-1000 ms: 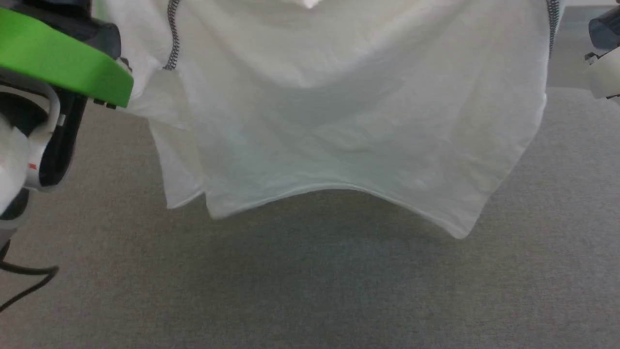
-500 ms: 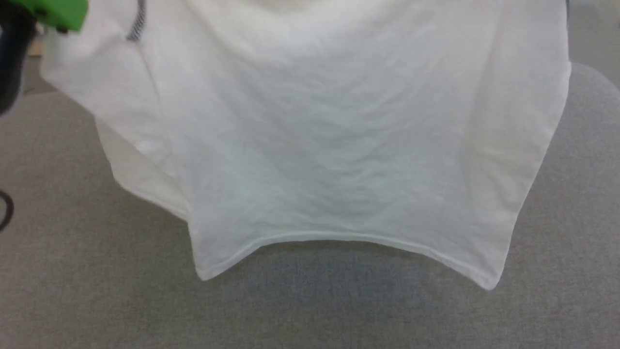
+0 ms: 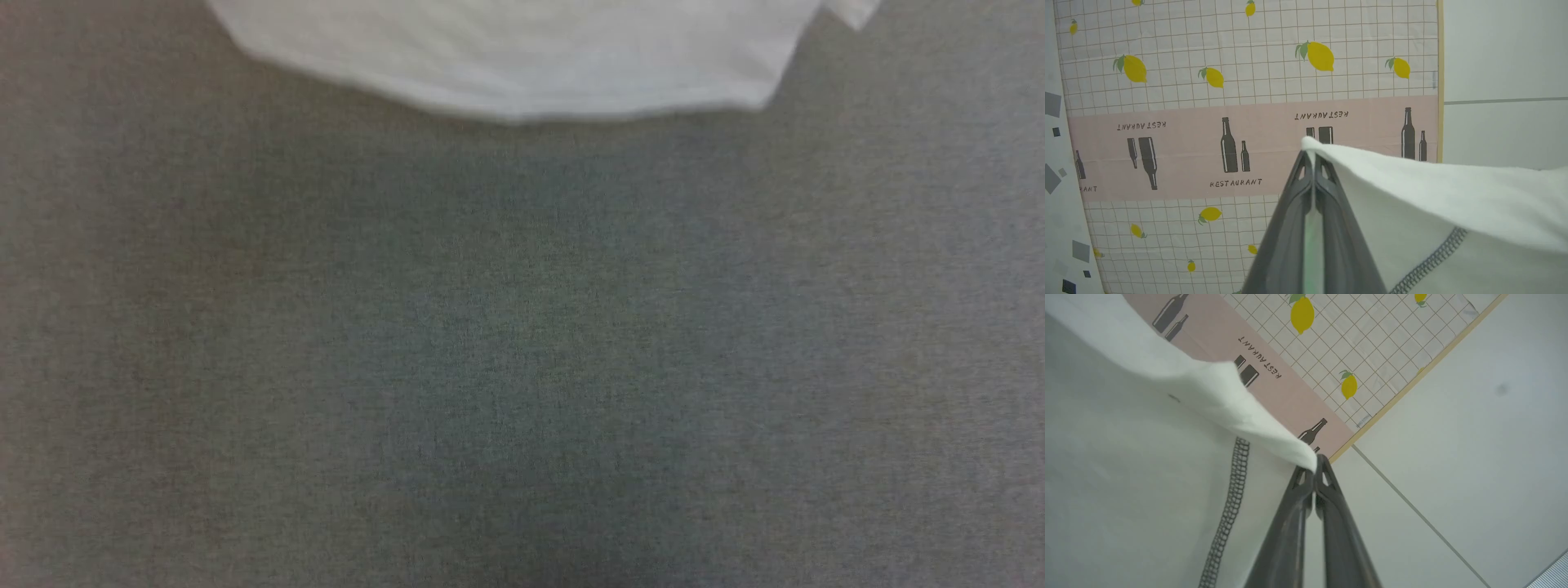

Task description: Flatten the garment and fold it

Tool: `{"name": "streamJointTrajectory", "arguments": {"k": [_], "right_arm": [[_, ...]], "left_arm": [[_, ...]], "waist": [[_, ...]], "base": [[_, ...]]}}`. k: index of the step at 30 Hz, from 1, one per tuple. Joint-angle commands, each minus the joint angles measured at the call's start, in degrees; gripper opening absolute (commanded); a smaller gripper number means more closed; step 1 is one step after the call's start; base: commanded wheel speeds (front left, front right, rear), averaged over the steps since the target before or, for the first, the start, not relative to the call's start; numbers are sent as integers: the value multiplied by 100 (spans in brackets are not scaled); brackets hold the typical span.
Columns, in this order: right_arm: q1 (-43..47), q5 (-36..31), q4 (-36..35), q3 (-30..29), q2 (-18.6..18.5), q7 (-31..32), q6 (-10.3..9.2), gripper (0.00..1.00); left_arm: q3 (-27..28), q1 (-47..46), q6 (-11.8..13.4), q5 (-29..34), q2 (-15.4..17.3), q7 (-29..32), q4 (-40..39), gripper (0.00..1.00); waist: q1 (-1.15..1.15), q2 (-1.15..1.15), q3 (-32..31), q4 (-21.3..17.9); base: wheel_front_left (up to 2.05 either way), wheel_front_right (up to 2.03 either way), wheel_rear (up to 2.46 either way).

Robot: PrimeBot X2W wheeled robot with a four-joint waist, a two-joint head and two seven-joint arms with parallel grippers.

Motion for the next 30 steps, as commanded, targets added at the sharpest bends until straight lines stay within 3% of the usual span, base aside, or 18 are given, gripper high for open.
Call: {"name": "streamJointTrajectory", "arguments": {"k": [1,6,11,18,24,30], "right_arm": [[-178,-136,184,108,6,-122,-11,0],[-800,-588,769,536,-140,-586,-11,0],[-908,-793,1165,692,-222,-1047,-11,0],[-545,-755,1223,633,-252,-1534,-11,0],[301,-430,456,471,-483,-1744,-11,0],[1924,-70,-1016,-98,-874,-1443,-11,0]], "left_arm": [[-15,-137,-27,109,-88,-176,154,0],[71,-451,-14,391,-323,-1036,678,0],[26,-430,-177,668,-309,-1860,888,0],[179,120,-469,735,-126,-2234,730,0],[315,1116,-676,886,112,-2262,-153,0],[211,2622,-669,1004,499,-2264,-1421,0]], "waist": [[0,0,692,106],[0,0,1051,228],[0,0,1434,296],[0,0,1874,327],[0,0,1833,325],[0,0,1398,344]], "base": [[0,0,0],[0,0,0],[0,0,0],[0,0,0],[0,0,0],[0,0,0]]}}
